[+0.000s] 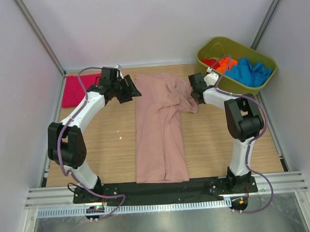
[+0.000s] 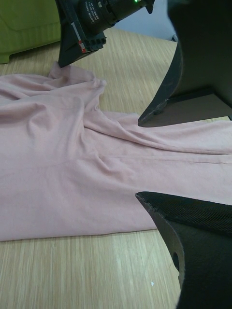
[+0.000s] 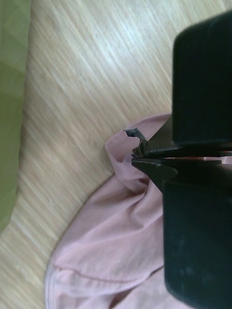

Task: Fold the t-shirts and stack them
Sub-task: Fold the tshirt

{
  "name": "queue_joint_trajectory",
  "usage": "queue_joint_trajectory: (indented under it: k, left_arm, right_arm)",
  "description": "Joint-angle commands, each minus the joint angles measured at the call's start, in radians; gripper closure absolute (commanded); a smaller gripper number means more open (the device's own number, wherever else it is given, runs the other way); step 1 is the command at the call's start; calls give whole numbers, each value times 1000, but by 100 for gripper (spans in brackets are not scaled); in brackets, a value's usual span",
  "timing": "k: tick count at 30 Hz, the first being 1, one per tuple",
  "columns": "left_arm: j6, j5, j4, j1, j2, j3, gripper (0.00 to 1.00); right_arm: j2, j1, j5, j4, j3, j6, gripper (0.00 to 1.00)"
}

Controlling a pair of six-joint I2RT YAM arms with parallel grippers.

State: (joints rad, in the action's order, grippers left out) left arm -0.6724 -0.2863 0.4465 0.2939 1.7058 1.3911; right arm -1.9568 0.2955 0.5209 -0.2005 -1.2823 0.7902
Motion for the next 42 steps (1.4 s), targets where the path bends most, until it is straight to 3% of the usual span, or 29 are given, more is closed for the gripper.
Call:
queue_joint_trajectory:
  k: [1, 13, 23, 26, 27, 29, 30, 32, 33, 35, 42]
  left_arm:
    - [-3, -8, -3, -4, -37, 14, 43]
    - [-30, 6, -11, -6, -35, -23, 42]
    - [-55, 45, 4, -4, -28, -40, 42]
    - [-72, 64, 6, -4, -34, -61, 42]
    - [-73, 71, 6, -4, -35, -67, 42]
    - [-78, 79, 6, -4, -35, -73, 42]
    - [-79, 81, 9, -6, -35, -73, 42]
    - [-85, 73, 12, -4, -34, -69, 42]
    - [-88, 73, 12, -4, -32, -69, 42]
    - [-93, 67, 12, -4, -29, -61, 42]
    - [-73, 1, 14, -9, -14, -27, 42]
  right_arm:
    - [76, 20, -8, 122, -31, -43, 99]
    - [-2, 154, -71, 194, -238, -54, 99]
    - [-214, 238, -170, 293, -406, 41, 96]
    - [-251, 249, -222, 322, -413, 83, 87]
    - [-273, 252, -254, 305, -454, 77, 73]
    - [-300, 251, -376, 207, -620, -23, 62]
    - [-309, 252, -392, 43, -673, -73, 50]
    - [-259, 246, -397, -39, -693, -169, 41]
    - [-223, 228, -415, -15, -613, -189, 37]
    - [-111, 200, -473, 33, -467, -233, 34]
    - [-22, 62, -553, -85, -309, -333, 35]
